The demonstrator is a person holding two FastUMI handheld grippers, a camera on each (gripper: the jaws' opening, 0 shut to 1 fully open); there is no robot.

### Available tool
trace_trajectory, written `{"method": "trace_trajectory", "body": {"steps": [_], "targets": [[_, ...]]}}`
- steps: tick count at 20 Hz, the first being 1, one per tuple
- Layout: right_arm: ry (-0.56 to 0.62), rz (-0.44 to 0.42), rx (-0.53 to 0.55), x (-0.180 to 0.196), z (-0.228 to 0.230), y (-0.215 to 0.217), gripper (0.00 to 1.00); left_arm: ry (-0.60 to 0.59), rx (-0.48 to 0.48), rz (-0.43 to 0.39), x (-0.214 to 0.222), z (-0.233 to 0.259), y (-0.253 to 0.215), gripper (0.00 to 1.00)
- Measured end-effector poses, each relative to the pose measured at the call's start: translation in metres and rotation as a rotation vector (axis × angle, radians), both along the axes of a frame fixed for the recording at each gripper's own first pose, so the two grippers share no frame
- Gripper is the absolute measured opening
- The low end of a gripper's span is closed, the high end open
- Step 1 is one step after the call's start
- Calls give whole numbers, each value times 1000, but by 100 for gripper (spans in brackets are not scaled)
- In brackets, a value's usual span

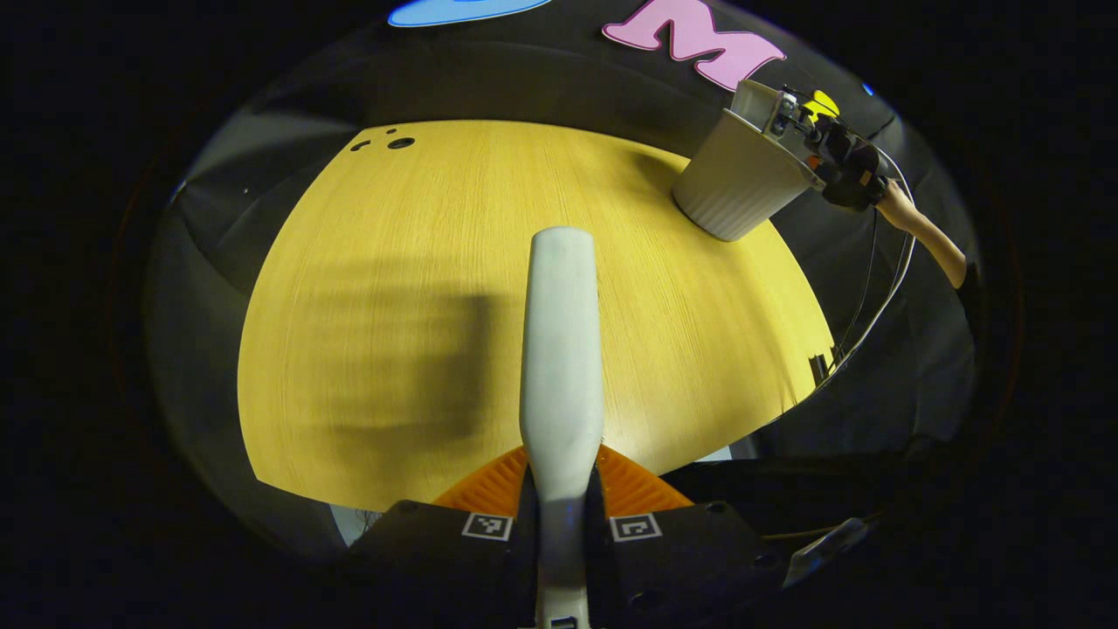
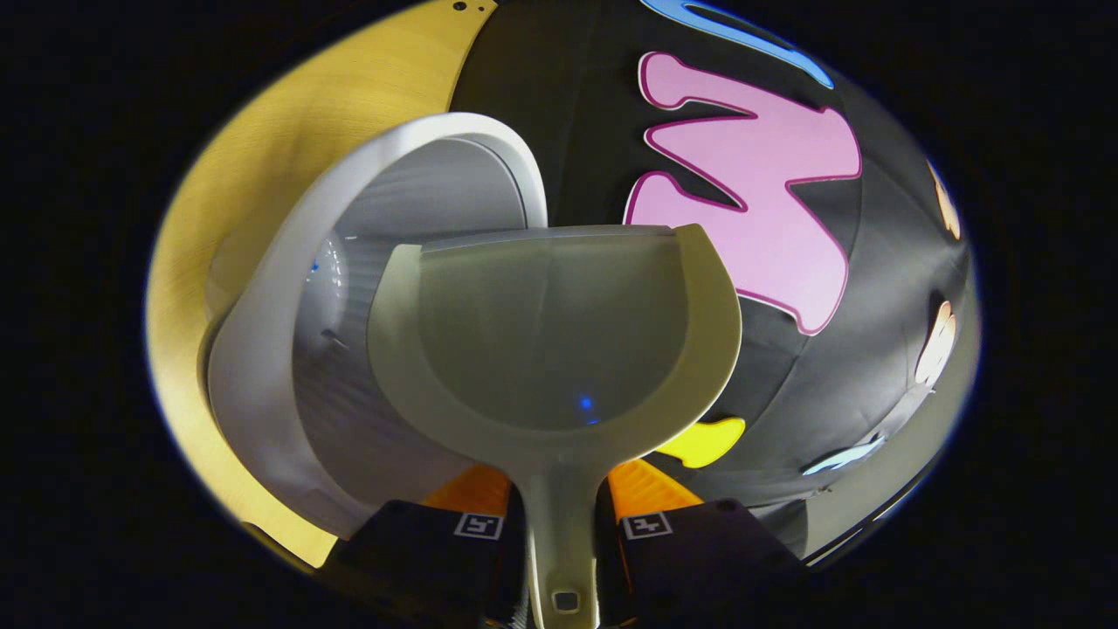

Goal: Pick up the small broom and dustpan from the desktop, sweep the trash into the dustpan with the broom, and then empty the trash into the garbage bin.

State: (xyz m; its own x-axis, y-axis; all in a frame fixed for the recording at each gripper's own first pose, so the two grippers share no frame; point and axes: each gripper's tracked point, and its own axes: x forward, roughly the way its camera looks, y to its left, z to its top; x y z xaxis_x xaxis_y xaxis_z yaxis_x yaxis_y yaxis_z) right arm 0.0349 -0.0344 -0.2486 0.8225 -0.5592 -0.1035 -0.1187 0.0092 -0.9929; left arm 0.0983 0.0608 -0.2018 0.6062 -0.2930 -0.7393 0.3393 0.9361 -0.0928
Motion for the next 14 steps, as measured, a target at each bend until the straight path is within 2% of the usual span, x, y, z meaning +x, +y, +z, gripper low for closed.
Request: {"method": "trace_trajectory", "body": {"steps": [1, 2, 3, 4, 7, 8, 10, 11, 14], "targets": [[-2, -7, 21, 1, 0, -1, 38, -2, 0, 5, 0, 1, 0, 26], [-8, -16, 46, 0, 0, -2, 35, -3, -1, 9, 0, 1, 0, 26], [-14, -25, 83, 0, -1, -4, 38, -12, -4, 16, 1, 4, 0, 27], [-15, -36, 133, 1, -4, -5, 35, -19, -8, 21, 3, 6, 1, 25], [-39, -93, 335, -2, -10, -6, 38, -50, -11, 42, 11, 20, 4, 26], [-56, -112, 414, -3, -10, -8, 35, -61, -12, 53, 13, 24, 8, 26], [-98, -139, 564, -5, -4, -10, 35, -92, -14, 79, 20, 33, 12, 25], [-110, -149, 619, -9, -4, -11, 32, -109, -13, 95, 23, 37, 16, 25], [-171, -163, 760, -22, 9, -15, 35, -132, -33, 148, 29, 45, 29, 26]]}}
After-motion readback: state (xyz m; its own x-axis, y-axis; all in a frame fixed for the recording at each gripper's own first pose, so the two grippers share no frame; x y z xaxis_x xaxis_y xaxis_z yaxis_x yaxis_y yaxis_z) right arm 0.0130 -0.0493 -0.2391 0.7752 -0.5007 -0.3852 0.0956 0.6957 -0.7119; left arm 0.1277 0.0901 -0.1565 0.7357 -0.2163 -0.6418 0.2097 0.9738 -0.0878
